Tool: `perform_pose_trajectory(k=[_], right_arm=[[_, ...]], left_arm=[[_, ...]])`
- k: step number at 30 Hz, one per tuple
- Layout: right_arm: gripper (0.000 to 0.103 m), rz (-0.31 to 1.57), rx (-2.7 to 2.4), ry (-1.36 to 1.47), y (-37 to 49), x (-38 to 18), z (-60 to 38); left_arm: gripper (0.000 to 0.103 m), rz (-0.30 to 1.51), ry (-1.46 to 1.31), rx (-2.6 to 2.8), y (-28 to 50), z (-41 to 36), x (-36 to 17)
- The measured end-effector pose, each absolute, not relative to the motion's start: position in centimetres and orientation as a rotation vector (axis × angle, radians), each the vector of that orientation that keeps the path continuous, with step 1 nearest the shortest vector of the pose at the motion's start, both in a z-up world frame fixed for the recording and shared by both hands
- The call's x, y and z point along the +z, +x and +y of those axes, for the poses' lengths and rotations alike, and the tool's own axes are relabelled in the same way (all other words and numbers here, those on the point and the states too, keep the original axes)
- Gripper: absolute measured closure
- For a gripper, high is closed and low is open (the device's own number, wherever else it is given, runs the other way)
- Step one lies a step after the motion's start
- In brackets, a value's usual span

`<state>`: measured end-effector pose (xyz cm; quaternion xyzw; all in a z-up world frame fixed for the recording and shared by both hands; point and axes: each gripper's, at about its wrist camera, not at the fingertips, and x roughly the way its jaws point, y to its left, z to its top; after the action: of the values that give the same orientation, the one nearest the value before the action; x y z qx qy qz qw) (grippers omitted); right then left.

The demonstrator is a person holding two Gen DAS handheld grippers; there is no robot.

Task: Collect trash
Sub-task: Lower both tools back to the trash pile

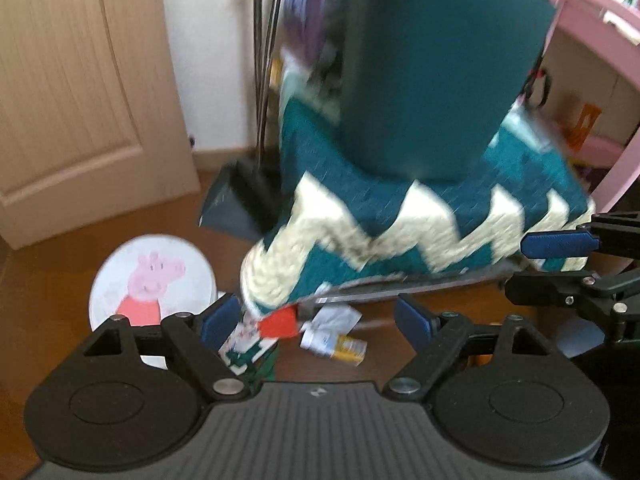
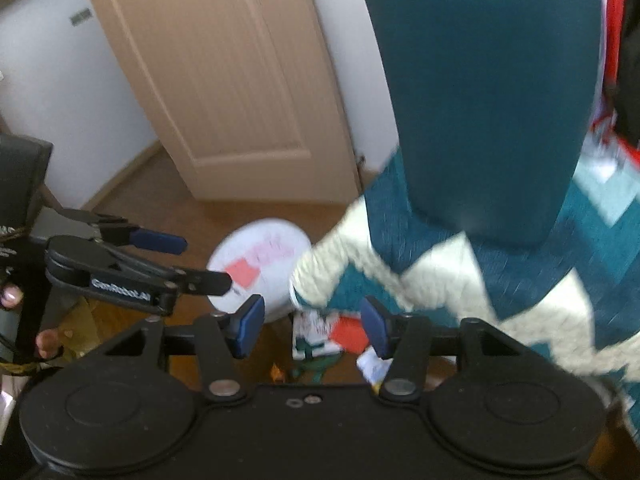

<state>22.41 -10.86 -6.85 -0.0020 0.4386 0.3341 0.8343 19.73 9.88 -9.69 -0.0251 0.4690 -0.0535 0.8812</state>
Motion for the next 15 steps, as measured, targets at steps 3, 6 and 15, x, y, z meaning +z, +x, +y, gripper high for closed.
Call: perform_pose_trajectory(k=[3, 6, 15], right_arm=[[0.05, 1.003, 0.691, -0.015, 23.8, -11.4, -9.7], [0.05, 1.079, 0.674, -0.014, 25.1, -16.0, -9.1], [0.05, 1.272, 0.654, -0.137, 27.5, -29.0, -6.8]], left_arm=[[0.018, 1.046, -0.031, -0.125, 21.2, 11.2, -13.9], [0.018, 1.114, -0.016, -0.139, 22.7, 12.5, -17.9], [0.018, 1.375, -0.015, -0.169, 25.1, 14.8, -31.6]])
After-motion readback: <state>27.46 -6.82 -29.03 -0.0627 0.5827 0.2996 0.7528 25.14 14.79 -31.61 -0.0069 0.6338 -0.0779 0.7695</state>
